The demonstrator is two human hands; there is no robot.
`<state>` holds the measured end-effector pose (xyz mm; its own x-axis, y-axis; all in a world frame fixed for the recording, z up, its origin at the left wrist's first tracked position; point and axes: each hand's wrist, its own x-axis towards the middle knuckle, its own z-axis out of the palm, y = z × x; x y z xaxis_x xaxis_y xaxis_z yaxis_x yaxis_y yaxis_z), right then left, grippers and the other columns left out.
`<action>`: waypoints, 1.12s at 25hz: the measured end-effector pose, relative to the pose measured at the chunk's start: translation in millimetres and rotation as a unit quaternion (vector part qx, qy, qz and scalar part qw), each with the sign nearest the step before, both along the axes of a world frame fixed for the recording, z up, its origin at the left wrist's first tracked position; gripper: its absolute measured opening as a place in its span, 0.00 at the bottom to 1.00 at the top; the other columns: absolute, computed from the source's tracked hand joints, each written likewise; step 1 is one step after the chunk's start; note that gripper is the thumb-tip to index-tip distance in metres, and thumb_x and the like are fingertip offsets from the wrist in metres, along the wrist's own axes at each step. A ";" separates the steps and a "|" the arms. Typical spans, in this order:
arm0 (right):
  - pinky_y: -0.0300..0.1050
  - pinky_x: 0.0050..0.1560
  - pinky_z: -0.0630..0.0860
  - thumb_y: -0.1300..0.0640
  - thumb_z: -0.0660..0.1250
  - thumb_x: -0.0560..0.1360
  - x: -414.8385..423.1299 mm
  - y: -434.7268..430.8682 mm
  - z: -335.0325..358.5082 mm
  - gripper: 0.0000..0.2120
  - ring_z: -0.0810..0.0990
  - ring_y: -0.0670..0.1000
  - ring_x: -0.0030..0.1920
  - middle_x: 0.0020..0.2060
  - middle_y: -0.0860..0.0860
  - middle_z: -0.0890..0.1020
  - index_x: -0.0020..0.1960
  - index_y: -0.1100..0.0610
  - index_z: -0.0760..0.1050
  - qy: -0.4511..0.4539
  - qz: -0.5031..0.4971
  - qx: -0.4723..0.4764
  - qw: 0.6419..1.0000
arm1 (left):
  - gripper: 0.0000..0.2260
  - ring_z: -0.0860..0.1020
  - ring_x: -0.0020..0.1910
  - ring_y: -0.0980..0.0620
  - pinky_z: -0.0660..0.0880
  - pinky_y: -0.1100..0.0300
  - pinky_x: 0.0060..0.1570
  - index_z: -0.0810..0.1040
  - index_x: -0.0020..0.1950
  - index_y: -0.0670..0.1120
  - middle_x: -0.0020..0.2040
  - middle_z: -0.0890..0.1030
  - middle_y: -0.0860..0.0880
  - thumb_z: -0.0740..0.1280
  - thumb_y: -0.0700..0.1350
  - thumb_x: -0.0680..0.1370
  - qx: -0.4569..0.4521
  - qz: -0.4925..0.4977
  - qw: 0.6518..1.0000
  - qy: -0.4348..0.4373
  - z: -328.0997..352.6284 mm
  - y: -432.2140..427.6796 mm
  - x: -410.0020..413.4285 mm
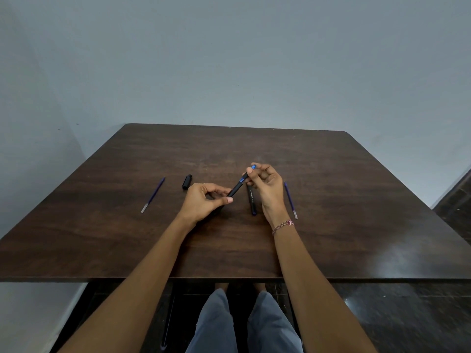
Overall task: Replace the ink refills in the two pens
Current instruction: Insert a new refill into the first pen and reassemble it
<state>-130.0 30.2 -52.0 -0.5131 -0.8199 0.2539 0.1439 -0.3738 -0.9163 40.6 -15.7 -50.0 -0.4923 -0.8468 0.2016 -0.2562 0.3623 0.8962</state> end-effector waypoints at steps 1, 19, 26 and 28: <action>0.34 0.39 0.78 0.64 0.70 0.73 -0.4 0.1 -0.1 0.07 0.83 0.44 0.38 0.40 0.53 0.84 0.51 0.59 0.77 0.001 0.004 -0.001 1.000 | 0.10 0.78 0.37 0.63 0.72 0.69 0.40 0.83 0.43 0.57 0.39 0.83 0.56 0.77 0.43 0.67 0.000 0.000 1.000 0.000 -0.1 -0.2 -0.1; 0.40 0.48 0.79 0.62 0.62 0.79 -0.6 -1.3 -0.9 0.10 0.82 0.48 0.46 0.46 0.52 0.84 0.57 0.57 0.78 -0.041 0.047 -0.014 0.998 | 0.10 0.79 0.39 0.57 0.74 0.66 0.41 0.83 0.47 0.52 0.39 0.83 0.54 0.77 0.43 0.67 0.028 0.006 1.000 0.010 -0.3 -0.4 -0.3; 0.39 0.50 0.80 0.67 0.64 0.77 -0.9 1.7 1.2 0.13 0.83 0.49 0.47 0.44 0.53 0.86 0.57 0.55 0.79 -0.070 0.054 -0.028 0.996 | 0.10 0.79 0.38 0.56 0.75 0.64 0.40 0.83 0.46 0.53 0.38 0.83 0.53 0.77 0.44 0.67 0.030 0.001 0.999 0.010 -1.3 -1.4 -0.1; 0.39 0.49 0.80 0.66 0.63 0.78 -1.8 1.3 0.5 0.12 0.84 0.48 0.47 0.44 0.53 0.86 0.56 0.55 0.80 -0.081 0.059 -0.027 0.995 | 0.10 0.79 0.38 0.56 0.75 0.63 0.40 0.83 0.46 0.54 0.38 0.83 0.54 0.77 0.44 0.67 0.028 0.001 1.000 0.008 -1.5 -1.7 -0.1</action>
<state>-131.8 31.5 -51.4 -0.4513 -0.8648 0.2201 0.3349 -0.3928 -0.8565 40.5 -17.4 -51.4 -0.4875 -0.8581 0.1611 -0.2419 0.3100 0.9194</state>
